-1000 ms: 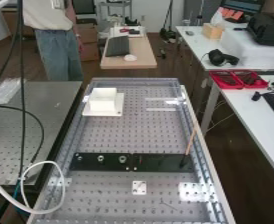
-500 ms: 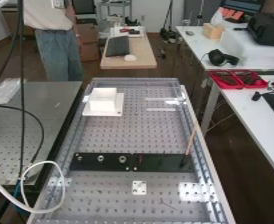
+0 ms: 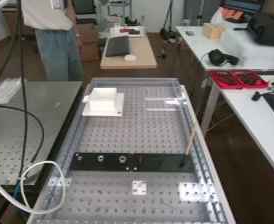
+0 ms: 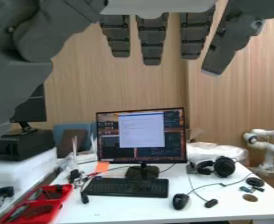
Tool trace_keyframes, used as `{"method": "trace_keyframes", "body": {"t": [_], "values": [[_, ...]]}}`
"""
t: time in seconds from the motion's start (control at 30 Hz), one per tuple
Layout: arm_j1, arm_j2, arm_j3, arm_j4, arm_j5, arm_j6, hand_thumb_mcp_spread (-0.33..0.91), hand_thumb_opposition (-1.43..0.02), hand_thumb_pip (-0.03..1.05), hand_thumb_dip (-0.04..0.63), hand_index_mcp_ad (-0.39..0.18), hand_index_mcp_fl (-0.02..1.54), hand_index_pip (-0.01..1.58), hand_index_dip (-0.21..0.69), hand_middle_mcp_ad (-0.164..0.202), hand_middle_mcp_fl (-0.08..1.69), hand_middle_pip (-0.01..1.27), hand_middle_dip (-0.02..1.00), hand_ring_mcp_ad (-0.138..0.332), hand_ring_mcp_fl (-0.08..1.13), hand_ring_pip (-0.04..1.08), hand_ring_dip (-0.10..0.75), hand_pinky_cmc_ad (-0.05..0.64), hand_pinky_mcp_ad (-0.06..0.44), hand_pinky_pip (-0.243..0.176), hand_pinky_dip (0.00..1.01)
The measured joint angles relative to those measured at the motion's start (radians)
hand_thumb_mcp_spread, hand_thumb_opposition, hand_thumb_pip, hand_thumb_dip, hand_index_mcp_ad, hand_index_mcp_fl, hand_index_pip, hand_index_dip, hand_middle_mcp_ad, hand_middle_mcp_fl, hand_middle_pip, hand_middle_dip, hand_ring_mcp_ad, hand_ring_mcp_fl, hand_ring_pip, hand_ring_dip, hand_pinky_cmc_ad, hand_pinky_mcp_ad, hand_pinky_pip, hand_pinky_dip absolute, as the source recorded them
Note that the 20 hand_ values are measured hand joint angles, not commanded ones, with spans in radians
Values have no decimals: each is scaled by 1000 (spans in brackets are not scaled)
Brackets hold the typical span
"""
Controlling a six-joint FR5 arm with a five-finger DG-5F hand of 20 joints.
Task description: Grab the larger nut and place it in the white container
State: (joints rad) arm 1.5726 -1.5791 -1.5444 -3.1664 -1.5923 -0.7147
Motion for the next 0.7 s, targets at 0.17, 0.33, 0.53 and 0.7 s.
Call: {"method": "trace_keyframes", "body": {"t": [0.17, 0.33, 0.53, 0.7], "values": [[-1, -2, 2, 0, -2, 0, 230, -661, 223, 17, -24, 14, 72, 124, 101, 10, 126, 94, 232, 0, 73, 16, 330, 230, -127, 459], [-2, -4, 4, 0, -4, -1, 230, -660, 223, 17, -24, 14, 72, 124, 101, 10, 126, 98, 232, 0, 73, 16, 328, 230, -127, 459], [-3, -4, 4, 0, -5, -1, 230, -660, 223, 17, -24, 17, 72, 124, 101, 10, 126, 98, 232, 0, 73, 19, 332, 230, -127, 459], [-3, -3, 3, 1, -5, -2, 230, -660, 223, 17, -28, 14, 72, 124, 101, 10, 126, 98, 232, 0, 70, 16, 332, 230, -127, 463]]}}
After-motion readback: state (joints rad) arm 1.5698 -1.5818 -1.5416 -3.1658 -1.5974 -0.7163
